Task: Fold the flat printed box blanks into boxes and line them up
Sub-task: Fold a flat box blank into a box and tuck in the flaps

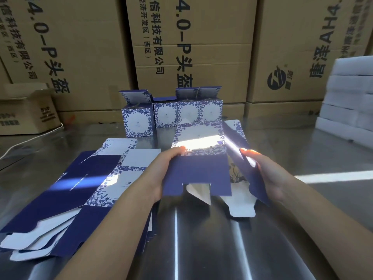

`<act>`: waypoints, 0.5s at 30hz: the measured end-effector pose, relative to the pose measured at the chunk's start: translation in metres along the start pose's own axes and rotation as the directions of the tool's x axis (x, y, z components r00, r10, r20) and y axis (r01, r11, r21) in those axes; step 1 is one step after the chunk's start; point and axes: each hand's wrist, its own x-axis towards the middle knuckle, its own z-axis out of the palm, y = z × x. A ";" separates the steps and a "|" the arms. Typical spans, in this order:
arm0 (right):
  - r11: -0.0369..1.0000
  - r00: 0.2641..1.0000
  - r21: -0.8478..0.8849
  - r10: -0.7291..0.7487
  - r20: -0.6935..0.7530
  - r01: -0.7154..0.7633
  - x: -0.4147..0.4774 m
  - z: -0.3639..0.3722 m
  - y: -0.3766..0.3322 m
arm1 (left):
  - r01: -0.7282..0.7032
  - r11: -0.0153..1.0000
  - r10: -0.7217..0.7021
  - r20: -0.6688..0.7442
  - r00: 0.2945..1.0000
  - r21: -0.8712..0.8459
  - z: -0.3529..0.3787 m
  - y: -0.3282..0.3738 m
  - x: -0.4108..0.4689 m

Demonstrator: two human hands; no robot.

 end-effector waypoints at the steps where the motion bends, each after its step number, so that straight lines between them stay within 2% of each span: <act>1: 0.999 0.999 0.041 -0.027 0.020 0.026 0.001 0.001 0.001 | -0.023 1.000 0.023 0.011 1.000 -0.010 0.001 0.000 0.000; 4: 0.972 0.990 0.232 -0.070 0.124 0.040 0.005 0.005 0.001 | -0.042 0.999 0.044 0.074 0.996 -0.028 0.006 0.000 -0.002; 6: 0.971 0.975 0.238 -0.074 0.208 0.023 0.003 0.007 0.000 | -0.016 1.000 0.014 0.110 0.994 0.018 0.009 -0.002 -0.002; 9: 0.980 0.914 0.196 -0.098 0.392 0.021 0.000 0.013 0.002 | 0.036 0.997 -0.045 0.131 0.990 0.068 0.011 -0.004 -0.001; 11: 0.983 0.898 0.185 -0.100 0.429 0.021 -0.001 0.017 0.004 | 0.032 0.995 -0.047 0.152 0.987 0.094 0.010 -0.005 0.000; 15: 0.984 0.900 0.165 -0.134 0.414 0.070 -0.003 0.020 0.004 | 0.022 0.994 -0.037 0.132 0.991 0.110 0.007 -0.003 0.001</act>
